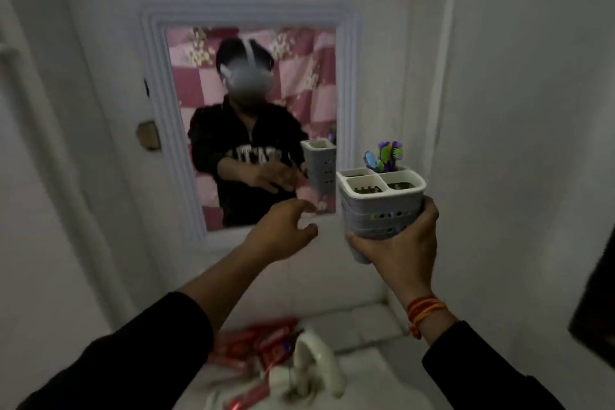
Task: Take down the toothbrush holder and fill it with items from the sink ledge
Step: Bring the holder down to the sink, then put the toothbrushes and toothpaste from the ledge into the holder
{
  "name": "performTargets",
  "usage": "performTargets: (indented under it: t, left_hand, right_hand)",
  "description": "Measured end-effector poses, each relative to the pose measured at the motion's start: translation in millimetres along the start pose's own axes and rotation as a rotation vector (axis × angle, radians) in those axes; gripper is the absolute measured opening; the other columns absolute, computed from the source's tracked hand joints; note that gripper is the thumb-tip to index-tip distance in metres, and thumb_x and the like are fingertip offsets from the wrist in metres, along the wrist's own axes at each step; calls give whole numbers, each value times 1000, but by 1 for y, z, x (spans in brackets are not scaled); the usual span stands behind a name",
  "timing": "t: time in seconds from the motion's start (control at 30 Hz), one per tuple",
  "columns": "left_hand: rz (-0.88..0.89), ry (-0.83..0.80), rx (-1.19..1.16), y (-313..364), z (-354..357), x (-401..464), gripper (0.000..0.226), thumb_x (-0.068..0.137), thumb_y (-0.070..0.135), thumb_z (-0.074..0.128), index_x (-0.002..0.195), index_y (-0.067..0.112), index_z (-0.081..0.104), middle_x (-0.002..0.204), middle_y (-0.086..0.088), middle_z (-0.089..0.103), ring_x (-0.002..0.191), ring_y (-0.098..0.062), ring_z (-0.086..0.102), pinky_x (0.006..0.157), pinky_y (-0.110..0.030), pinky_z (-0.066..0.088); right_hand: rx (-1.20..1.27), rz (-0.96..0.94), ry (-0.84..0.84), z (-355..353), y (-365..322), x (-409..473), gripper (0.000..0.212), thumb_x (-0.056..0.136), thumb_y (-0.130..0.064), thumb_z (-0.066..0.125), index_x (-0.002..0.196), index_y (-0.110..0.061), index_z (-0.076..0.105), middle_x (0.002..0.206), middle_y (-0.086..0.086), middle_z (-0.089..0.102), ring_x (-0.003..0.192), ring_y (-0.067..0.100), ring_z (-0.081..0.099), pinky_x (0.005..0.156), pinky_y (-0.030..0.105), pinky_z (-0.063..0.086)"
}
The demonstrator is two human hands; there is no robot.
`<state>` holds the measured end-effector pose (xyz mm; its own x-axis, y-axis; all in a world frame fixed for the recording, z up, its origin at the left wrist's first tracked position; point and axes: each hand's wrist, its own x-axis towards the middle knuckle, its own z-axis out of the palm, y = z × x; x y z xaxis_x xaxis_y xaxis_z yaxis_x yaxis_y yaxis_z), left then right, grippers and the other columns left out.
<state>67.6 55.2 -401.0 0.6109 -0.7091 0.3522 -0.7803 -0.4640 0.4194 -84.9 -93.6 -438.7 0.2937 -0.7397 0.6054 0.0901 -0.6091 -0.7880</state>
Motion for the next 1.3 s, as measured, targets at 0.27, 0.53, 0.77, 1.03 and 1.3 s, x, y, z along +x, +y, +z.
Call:
performTargets:
  t: [0.27,0.53,0.77,1.03,1.3]
  left_hand:
    - [-197,-415,60,-90,105,-37,39,93,25,66,129,12,68,130,-6,70,121,-22,63,105,-31,48]
    - [-290,-626,143,-148,179,-51,42,90,25,68,129,10,68,129,-10,68,117,-29,64,99,-33,52]
    - [-320,-694,217,-162,228,-46,23,93,25,55,102,7,66,111,-18,68,103,-35,66,81,-34,50]
    - [-328,-699,216,-148,235,-34,31,91,24,63,115,5,66,119,-18,65,105,-33,66,82,-37,53]
    - [-228,-577,77,-118,199,-24,48,84,52,70,120,31,47,100,-7,69,82,-27,65,75,-37,53]
  right_hand:
    - [-41,288,-106,27,126,-119,129,34,-29,104,143,-17,36,134,7,59,113,23,64,93,34,57]
    - [24,471,-183,28,174,-182,122,38,-13,105,141,-14,40,123,0,63,104,13,64,74,-8,44]
    - [84,544,-273,26,193,-212,127,30,-39,99,141,-30,37,123,-18,55,106,-14,57,83,2,48]
    - [115,598,-427,18,238,-223,130,33,-14,106,139,-32,31,135,-21,54,124,-5,56,100,27,56]
    - [269,750,-491,10,224,-206,66,74,-2,87,122,-32,52,128,15,61,94,16,75,58,46,64]
